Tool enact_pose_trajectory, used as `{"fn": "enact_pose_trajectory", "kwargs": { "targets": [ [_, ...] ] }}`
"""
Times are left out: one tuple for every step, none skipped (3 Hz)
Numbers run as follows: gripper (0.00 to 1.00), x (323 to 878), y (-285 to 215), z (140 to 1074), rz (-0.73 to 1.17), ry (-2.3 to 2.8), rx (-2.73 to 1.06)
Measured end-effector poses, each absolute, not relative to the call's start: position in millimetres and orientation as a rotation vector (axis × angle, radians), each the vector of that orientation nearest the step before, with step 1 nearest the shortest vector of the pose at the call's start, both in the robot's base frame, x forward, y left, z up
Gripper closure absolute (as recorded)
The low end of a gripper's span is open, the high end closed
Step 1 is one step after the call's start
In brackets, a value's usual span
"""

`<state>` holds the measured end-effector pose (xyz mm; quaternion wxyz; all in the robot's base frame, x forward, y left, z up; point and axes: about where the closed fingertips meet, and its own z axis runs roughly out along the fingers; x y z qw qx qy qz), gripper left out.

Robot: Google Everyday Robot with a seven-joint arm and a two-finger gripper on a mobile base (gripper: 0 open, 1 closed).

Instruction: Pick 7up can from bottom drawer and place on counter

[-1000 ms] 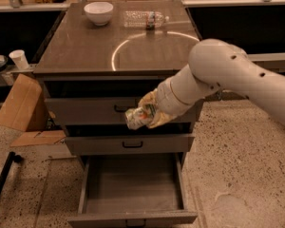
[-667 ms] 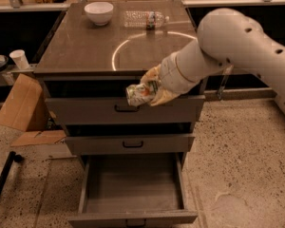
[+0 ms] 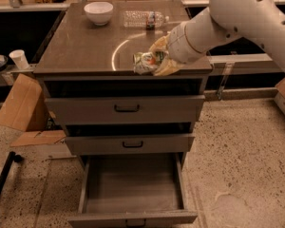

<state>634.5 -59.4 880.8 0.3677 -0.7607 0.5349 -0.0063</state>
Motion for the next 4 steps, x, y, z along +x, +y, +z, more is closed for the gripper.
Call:
{"fn": "enact_pose_trajectory", "kwargs": {
  "targets": [
    [1.0,670,-78,890,0.004,1.455,-1.847],
    [1.0,711,-95,894,0.044,1.535,-1.737],
    [1.0,736,-106,893,0.071,1.574,-1.69],
    [0.81,739,-108,898,0.063,1.569,-1.68]
  ]
}}
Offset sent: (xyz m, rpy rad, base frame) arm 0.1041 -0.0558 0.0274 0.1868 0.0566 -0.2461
